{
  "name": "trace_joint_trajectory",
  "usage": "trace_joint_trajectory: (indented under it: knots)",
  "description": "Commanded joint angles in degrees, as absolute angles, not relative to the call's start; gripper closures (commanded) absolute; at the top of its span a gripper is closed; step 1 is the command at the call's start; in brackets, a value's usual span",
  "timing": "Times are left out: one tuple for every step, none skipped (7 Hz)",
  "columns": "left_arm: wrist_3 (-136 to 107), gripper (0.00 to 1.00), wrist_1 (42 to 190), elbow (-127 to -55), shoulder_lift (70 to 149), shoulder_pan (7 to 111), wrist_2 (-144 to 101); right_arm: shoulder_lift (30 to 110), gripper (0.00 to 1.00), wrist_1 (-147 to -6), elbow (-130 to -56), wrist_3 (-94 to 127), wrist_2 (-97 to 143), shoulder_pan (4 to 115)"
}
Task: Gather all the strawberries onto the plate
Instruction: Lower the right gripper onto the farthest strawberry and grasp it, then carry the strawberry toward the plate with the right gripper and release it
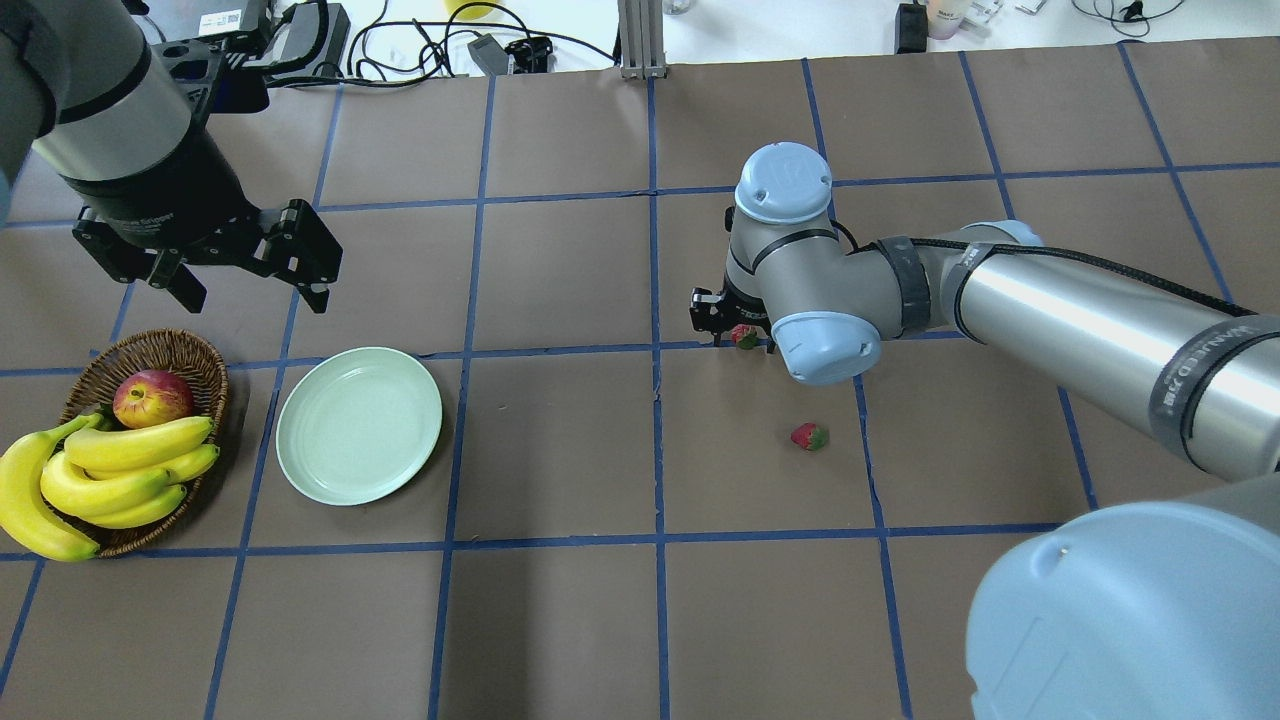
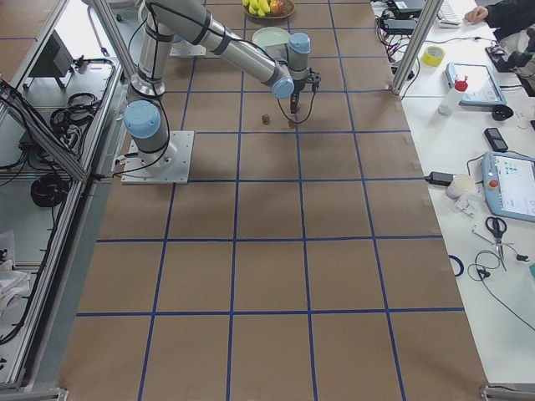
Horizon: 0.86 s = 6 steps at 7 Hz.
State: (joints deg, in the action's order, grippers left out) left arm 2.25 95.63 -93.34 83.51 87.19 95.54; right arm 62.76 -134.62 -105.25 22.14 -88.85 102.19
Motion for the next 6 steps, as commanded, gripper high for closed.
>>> trace_joint_trajectory:
  knots:
    - [2.29,0.00,95.62,-93.34,83.50,87.19,95.54,62.75,0.91,-134.56,-105.03,22.15,-88.77,102.13]
    - [2.29,0.00,95.62,-93.34,83.50,87.19,95.54,63.28,0.92,-134.39,-104.59,22.32,-88.77,102.13]
    - [2.29,0.00,95.62,-93.34,83.50,87.19,95.54,64.24,0.91,-134.12,-104.50,23.98,-88.60,102.22]
    - [2.29,0.00,95.62,-93.34,83.50,87.19,95.54,66.86,0.91,-133.86,-104.59,28.95,-82.85,103.52]
    - [2.29,0.00,95.62,-93.34,83.50,87.19,95.54,67.15,0.93,-133.77,-104.68,30.83,-81.31,107.71]
    - [2.29,0.00,95.62,-93.34,83.50,87.19,95.54,66.71,0.93,-133.94,-104.50,34.85,-80.69,111.76]
